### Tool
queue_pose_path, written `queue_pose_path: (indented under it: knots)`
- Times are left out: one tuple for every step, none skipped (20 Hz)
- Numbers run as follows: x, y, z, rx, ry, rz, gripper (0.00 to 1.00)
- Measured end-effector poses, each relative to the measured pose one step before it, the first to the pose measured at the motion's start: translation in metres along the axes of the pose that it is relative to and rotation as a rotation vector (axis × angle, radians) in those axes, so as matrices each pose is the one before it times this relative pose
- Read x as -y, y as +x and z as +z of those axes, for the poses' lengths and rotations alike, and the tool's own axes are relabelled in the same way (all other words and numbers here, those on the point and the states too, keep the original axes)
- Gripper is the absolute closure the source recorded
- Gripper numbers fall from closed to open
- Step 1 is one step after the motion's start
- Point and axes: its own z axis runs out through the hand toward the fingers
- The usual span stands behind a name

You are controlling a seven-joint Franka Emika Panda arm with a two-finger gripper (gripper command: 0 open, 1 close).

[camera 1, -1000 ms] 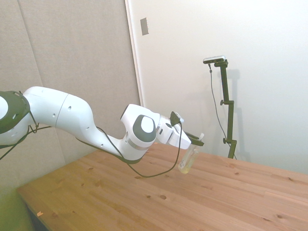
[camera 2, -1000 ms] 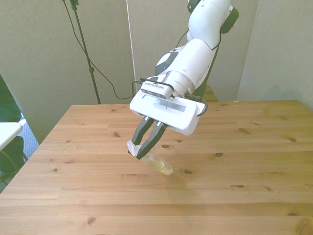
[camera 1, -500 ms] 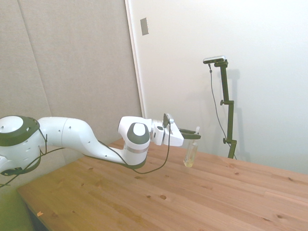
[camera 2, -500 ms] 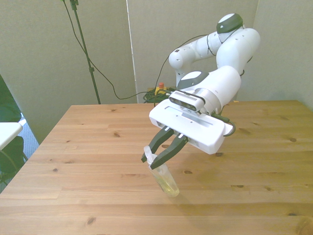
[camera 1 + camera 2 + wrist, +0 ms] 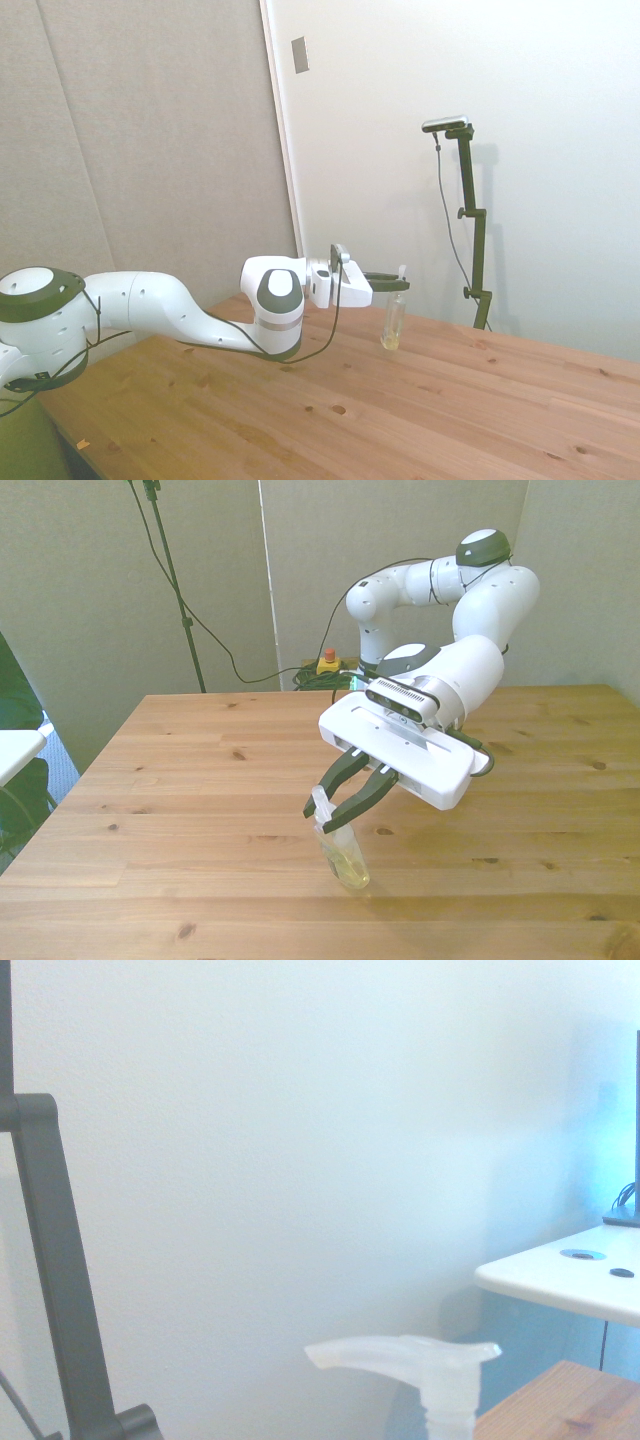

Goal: Stand the sanitizer

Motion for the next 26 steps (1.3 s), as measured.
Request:
queue_pose_path:
  knots:
    - [-0.00136, -0.00086, 0.00049, -0.00226, -0.00054, -0.00393, 1.00]
    - [-0.00153, -0.00093, 0.00064, -0.00351, -0.00007, -0.00294, 1.00]
    - [-0.00155, -0.00115, 0.00070, -0.00397, 0.00062, -0.00130, 1.00]
    - [-0.00167, -0.00140, 0.00070, -0.00540, 0.00136, -0.00433, 1.00]
    - [-0.00177, -0.00165, 0.00067, -0.00504, 0.00131, -0.00440, 1.00]
    - [-0.00174, -0.00183, 0.00057, -0.00362, 0.00079, -0.00507, 1.00]
    - [-0.00162, -0.00185, 0.00048, -0.00229, 0.00024, -0.00538, 1.00]
    - [-0.00131, -0.00150, 0.00038, -0.00156, 0.00004, -0.00394, 1.00]
    - [-0.00099, -0.00112, 0.00028, -0.00120, 0.00001, -0.00287, 1.00]
    - [-0.00071, -0.00078, 0.00021, -0.00093, -0.00040, -0.00259, 0.00]
    - [-0.00067, -0.00065, 0.00023, -0.00102, -0.00091, -0.00310, 0.00]
    - [-0.00038, -0.00044, 0.00017, -0.00065, 0.00007, -0.00146, 0.00]
    - [-0.00007, 0.00003, 0.00014, -0.00059, 0.00024, -0.00036, 0.00]
    - [-0.00024, 0.00005, 0.00012, -0.00069, -0.00018, -0.00123, 0.00]
    - [0.00001, 0.00004, 0.00000, -0.00006, 0.00003, -0.00062, 0.00]
    - [0.00004, -0.00007, -0.00009, 0.00009, 0.00009, -0.00046, 0.00]
    - [0.00022, -0.00008, -0.00024, 0.00014, 0.00048, -0.00057, 0.00]
    - [0.00020, -0.00025, -0.00031, 0.00040, 0.00046, -0.00081, 0.00]
    - [0.00023, -0.00031, -0.00035, 0.00051, 0.00054, -0.00077, 0.00]
    - [0.00032, -0.00036, -0.00048, 0.00065, 0.00076, -0.00104, 0.00]
    - [0.00051, -0.00048, -0.00080, 0.00079, 0.00117, -0.00087, 0.00]
    - [0.00053, -0.00035, -0.00088, 0.00059, 0.00117, -0.00051, 0.00]
    - [0.00075, -0.00024, -0.00110, 0.00040, 0.00152, -0.00003, 0.00]
    - [0.00084, -0.00013, -0.00106, 0.00028, 0.00170, -0.00012, 0.00]
    - [0.00080, 0.00017, -0.00096, -0.00012, 0.00147, -0.00014, 0.00]
    - [0.00070, 0.00038, -0.00067, -0.00015, 0.00103, 0.00017, 0.00]
